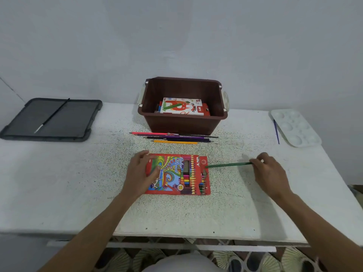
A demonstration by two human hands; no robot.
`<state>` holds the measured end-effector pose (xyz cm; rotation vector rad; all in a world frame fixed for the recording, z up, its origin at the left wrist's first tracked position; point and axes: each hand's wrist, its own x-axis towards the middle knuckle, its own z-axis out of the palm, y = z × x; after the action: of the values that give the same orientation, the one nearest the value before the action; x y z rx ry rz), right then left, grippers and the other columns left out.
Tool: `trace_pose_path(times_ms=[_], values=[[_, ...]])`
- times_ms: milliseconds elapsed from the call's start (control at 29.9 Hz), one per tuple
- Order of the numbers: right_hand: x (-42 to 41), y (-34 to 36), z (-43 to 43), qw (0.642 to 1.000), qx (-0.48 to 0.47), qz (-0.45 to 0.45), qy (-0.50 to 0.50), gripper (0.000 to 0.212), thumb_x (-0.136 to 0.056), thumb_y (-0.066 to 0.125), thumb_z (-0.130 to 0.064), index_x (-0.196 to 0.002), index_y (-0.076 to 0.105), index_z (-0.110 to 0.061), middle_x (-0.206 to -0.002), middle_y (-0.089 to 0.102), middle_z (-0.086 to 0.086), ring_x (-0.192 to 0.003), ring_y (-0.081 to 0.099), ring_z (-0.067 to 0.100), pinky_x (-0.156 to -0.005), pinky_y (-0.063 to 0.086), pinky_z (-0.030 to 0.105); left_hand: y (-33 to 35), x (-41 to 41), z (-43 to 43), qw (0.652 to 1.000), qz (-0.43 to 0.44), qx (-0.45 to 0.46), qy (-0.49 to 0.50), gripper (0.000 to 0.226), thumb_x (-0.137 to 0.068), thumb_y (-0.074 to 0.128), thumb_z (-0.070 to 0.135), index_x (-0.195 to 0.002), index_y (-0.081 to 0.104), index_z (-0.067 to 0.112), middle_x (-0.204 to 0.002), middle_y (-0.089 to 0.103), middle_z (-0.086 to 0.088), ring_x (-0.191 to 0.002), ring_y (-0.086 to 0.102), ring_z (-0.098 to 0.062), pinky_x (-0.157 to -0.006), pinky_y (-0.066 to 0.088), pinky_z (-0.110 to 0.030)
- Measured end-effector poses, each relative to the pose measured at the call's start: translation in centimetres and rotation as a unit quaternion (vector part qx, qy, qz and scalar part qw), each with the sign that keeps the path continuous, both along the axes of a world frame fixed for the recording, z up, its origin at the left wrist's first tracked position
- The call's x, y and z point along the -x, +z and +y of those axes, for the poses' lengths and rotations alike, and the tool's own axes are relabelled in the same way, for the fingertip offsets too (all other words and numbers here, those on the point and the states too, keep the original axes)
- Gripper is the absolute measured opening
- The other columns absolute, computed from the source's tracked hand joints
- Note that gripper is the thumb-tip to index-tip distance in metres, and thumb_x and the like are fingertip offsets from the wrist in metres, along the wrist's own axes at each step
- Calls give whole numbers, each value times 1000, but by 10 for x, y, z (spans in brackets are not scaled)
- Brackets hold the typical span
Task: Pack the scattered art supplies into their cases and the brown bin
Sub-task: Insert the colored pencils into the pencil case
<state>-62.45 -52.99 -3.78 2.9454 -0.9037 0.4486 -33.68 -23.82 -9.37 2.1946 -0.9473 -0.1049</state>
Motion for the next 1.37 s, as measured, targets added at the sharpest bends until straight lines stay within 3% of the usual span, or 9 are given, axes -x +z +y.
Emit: trace_pose_path(times_ms=[267,401,535,635,735,869,969,1203,1370], values=[[-27,-6,38,996,-8,-22,89,23,-76,80,-2,-97,73,-4,-70,54,9,-51,46,21,-49,28,24,-3,2,4,999,-46,-8,-27,42,-83,60,48,-116,59,22,-130,51,-3,-111,53,-14,-87,55,-43],[-53,-22,65,990,-51,-41,125,24,-77,80,-4,-99,72,-4,-70,54,5,-57,44,15,-51,30,24,-2,4,4,998,-59,-10,-29,43,-82,61,46,-116,59,20,-129,52,-6,-110,48,-9,-87,55,-45],[-69,-31,87,984,-97,-57,141,21,-78,78,-7,-97,69,-5,-78,57,5,-63,53,19,-54,35,25,0,5,4,998,-58,-20,-26,45,-81,61,47,-116,59,21,-129,53,-6,-111,50,-12,-89,54,-46],[-74,-34,96,980,-123,-80,136,16,-90,60,-14,-102,66,-6,-83,58,6,-66,55,21,-53,45,30,0,6,4,998,-62,-19,-25,45,-81,61,47,-116,59,20,-128,53,-7,-110,46,-8,-88,54,-44],[-74,-35,99,976,-154,-104,117,38,-95,38,-27,-102,69,-7,-82,57,5,-67,55,19,-53,47,30,0,6,4,998,-59,-23,-22,45,-81,61,47,-116,59,20,-130,53,-7,-112,51,-13,-89,53,-45],[-72,-40,95,974,-175,-100,104,20,-94,56,-15,-108,70,-11,-85,57,4,-71,56,20,-56,49,30,-2,6,3,998,-59,-28,-21,44,-82,60,48,-116,59,21,-130,53,-6,-113,54,-18,-89,53,-45],[-71,-40,94,973,-182,-93,103,21,-89,66,-6,-109,70,-11,-86,58,4,-73,57,19,-57,48,30,-1,4,1,998,-50,-27,-12,43,-83,58,48,-115,60,21,-128,54,-4,-112,53,-15,-89,53,-42],[-73,-36,96,972,-196,-89,92,31,-97,45,-26,-114,68,-13,-87,57,1,-74,56,18,-60,47,30,6,-5,-20,995,-85,-41,28,21,-93,59,28,-112,61,18,-119,57,-1,-109,51,-18,-95,45,-40],[-74,-33,96,970,-209,-83,87,25,-99,49,-22,-118,64,-13,-92,58,1,-79,56,17,-64,49,31,23,-20,-54,981,-184,-56,-20,27,-91,61,16,-118,68,14,-116,68,-3,-104,59,-25,-88,44,-42]])
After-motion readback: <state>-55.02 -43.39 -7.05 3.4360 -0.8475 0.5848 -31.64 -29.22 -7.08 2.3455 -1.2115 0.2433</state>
